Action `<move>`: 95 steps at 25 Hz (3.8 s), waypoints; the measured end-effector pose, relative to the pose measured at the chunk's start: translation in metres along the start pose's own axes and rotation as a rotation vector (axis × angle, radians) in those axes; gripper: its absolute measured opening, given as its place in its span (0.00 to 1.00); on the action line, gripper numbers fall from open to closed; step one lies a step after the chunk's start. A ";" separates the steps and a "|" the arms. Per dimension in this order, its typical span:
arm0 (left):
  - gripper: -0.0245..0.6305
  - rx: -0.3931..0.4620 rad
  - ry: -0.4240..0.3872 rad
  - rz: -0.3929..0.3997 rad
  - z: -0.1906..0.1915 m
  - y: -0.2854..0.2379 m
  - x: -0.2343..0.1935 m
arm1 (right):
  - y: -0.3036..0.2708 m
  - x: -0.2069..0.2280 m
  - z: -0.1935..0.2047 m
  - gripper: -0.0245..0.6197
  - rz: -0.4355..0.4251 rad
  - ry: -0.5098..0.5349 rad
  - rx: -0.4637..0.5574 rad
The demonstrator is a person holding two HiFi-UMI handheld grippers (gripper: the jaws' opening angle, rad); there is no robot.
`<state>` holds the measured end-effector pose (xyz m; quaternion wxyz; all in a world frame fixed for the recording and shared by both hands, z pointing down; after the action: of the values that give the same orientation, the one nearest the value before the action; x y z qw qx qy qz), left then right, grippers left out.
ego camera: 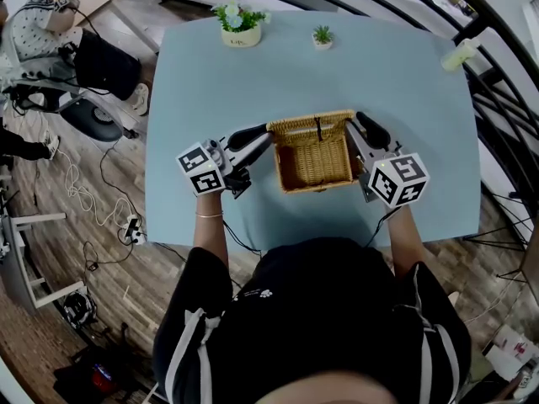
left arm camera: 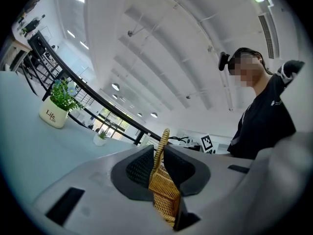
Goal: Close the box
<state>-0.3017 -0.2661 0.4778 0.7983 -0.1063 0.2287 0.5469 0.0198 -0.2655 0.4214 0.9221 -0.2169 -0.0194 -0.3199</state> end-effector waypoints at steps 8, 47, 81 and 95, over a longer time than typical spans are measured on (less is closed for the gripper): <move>0.12 -0.056 -0.102 -0.021 -0.001 0.000 0.010 | 0.007 -0.005 -0.002 0.24 -0.034 0.057 0.013; 0.13 -0.044 -0.014 -0.463 0.061 0.004 0.105 | 0.049 -0.016 0.044 0.21 -0.192 0.024 -0.142; 0.13 -0.021 0.152 -0.553 0.109 0.008 0.121 | 0.062 -0.022 0.091 0.19 -0.262 -0.133 -0.250; 0.13 -0.048 0.203 -0.595 0.122 0.008 0.122 | 0.065 -0.019 0.097 0.19 -0.249 -0.143 -0.270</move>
<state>-0.2427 -0.1110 0.5267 0.8936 -0.2414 0.2532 0.2812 0.0536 -0.1684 0.4806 0.8342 -0.3569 -0.0682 -0.4149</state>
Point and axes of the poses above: the fingertips, and each gripper's own axes: y backward along the fingers, x to its right, z out of its underside, the point moved 10 cm from there along y, backward along the fingers, and after that the axes turned 5 degrees about -x, right-handed, at the moved point
